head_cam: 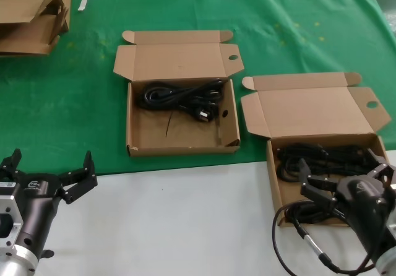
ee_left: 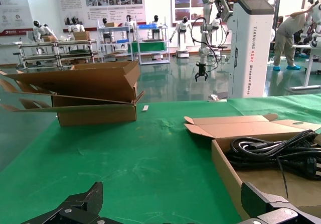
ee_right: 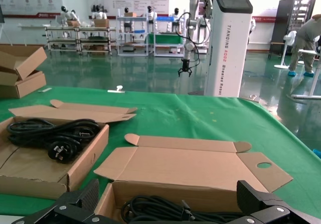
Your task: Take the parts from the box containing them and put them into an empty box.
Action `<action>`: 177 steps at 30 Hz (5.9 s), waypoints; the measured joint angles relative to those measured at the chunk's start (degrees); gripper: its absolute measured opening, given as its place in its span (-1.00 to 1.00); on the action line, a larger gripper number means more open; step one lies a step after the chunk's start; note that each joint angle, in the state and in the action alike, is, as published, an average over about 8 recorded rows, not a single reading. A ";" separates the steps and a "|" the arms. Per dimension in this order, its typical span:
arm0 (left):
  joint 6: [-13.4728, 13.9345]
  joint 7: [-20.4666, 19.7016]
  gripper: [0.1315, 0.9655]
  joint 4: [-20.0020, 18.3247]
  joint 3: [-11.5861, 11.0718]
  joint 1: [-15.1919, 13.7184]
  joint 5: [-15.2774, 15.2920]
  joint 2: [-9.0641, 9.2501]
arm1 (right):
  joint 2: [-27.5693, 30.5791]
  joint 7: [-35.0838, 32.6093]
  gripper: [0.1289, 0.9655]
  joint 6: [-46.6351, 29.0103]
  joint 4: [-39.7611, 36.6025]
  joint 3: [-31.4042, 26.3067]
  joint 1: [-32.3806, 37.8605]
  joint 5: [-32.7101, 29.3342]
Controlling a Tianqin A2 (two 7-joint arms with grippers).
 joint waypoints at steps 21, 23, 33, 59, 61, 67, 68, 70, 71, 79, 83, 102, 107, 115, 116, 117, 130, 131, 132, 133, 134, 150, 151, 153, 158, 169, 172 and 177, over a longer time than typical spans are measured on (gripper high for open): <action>0.00 0.00 1.00 0.00 0.00 0.00 0.00 0.00 | 0.00 0.00 1.00 0.00 0.00 0.00 0.00 0.00; 0.00 0.00 1.00 0.00 0.00 0.00 0.00 0.00 | 0.00 0.00 1.00 0.00 0.00 0.00 0.00 0.00; 0.00 0.00 1.00 0.00 0.00 0.00 0.00 0.00 | 0.00 0.00 1.00 0.00 0.00 0.00 0.00 0.00; 0.00 0.00 1.00 0.00 0.00 0.00 0.00 0.00 | 0.00 0.00 1.00 0.00 0.00 0.00 0.00 0.00; 0.00 0.00 1.00 0.00 0.00 0.00 0.00 0.00 | 0.00 0.00 1.00 0.00 0.00 0.00 0.00 0.00; 0.00 0.00 1.00 0.00 0.00 0.00 0.00 0.00 | 0.00 0.00 1.00 0.00 0.00 0.00 0.00 0.00; 0.00 0.00 1.00 0.00 0.00 0.00 0.00 0.00 | 0.00 0.00 1.00 0.00 0.00 0.00 0.00 0.00; 0.00 0.00 1.00 0.00 0.00 0.00 0.00 0.00 | 0.00 0.00 1.00 0.00 0.00 0.00 0.00 0.00; 0.00 0.00 1.00 0.00 0.00 0.00 0.00 0.00 | 0.00 0.00 1.00 0.00 0.00 0.00 0.00 0.00; 0.00 0.00 1.00 0.00 0.00 0.00 0.00 0.00 | 0.00 0.00 1.00 0.00 0.00 0.00 0.00 0.00; 0.00 0.00 1.00 0.00 0.00 0.00 0.00 0.00 | 0.00 0.00 1.00 0.00 0.00 0.00 0.00 0.00; 0.00 0.00 1.00 0.00 0.00 0.00 0.00 0.00 | 0.00 0.00 1.00 0.00 0.00 0.00 0.00 0.00; 0.00 0.00 1.00 0.00 0.00 0.00 0.00 0.00 | 0.00 0.00 1.00 0.00 0.00 0.00 0.00 0.00; 0.00 0.00 1.00 0.00 0.00 0.00 0.00 0.00 | 0.00 0.00 1.00 0.00 0.00 0.00 0.00 0.00; 0.00 0.00 1.00 0.00 0.00 0.00 0.00 0.00 | 0.00 0.00 1.00 0.00 0.00 0.00 0.00 0.00; 0.00 0.00 1.00 0.00 0.00 0.00 0.00 0.00 | 0.00 0.00 1.00 0.00 0.00 0.00 0.00 0.00; 0.00 0.00 1.00 0.00 0.00 0.00 0.00 0.00 | 0.00 0.00 1.00 0.00 0.00 0.00 0.00 0.00; 0.00 0.00 1.00 0.00 0.00 0.00 0.00 0.00 | 0.00 0.00 1.00 0.00 0.00 0.00 0.00 0.00; 0.00 0.00 1.00 0.00 0.00 0.00 0.00 0.00 | 0.00 0.00 1.00 0.00 0.00 0.00 0.00 0.00; 0.00 0.00 1.00 0.00 0.00 0.00 0.00 0.00 | 0.00 0.00 1.00 0.00 0.00 0.00 0.00 0.00; 0.00 0.00 1.00 0.00 0.00 0.00 0.00 0.00 | 0.00 0.00 1.00 0.00 0.00 0.00 0.00 0.00; 0.00 0.00 1.00 0.00 0.00 0.00 0.00 0.00 | 0.00 0.00 1.00 0.00 0.00 0.00 0.00 0.00; 0.00 0.00 1.00 0.00 0.00 0.00 0.00 0.00 | 0.00 0.00 1.00 0.00 0.00 0.00 0.00 0.00; 0.00 0.00 1.00 0.00 0.00 0.00 0.00 0.00 | 0.00 0.00 1.00 0.00 0.00 0.00 0.00 0.00; 0.00 0.00 1.00 0.00 0.00 0.00 0.00 0.00 | 0.00 0.00 1.00 0.00 0.00 0.00 0.00 0.00; 0.00 0.00 1.00 0.00 0.00 0.00 0.00 0.00 | 0.00 0.00 1.00 0.00 0.00 0.00 0.00 0.00; 0.00 0.00 1.00 0.00 0.00 0.00 0.00 0.00 | 0.00 0.00 1.00 0.00 0.00 0.00 0.00 0.00; 0.00 0.00 1.00 0.00 0.00 0.00 0.00 0.00 | 0.00 0.00 1.00 0.00 0.00 0.00 0.00 0.00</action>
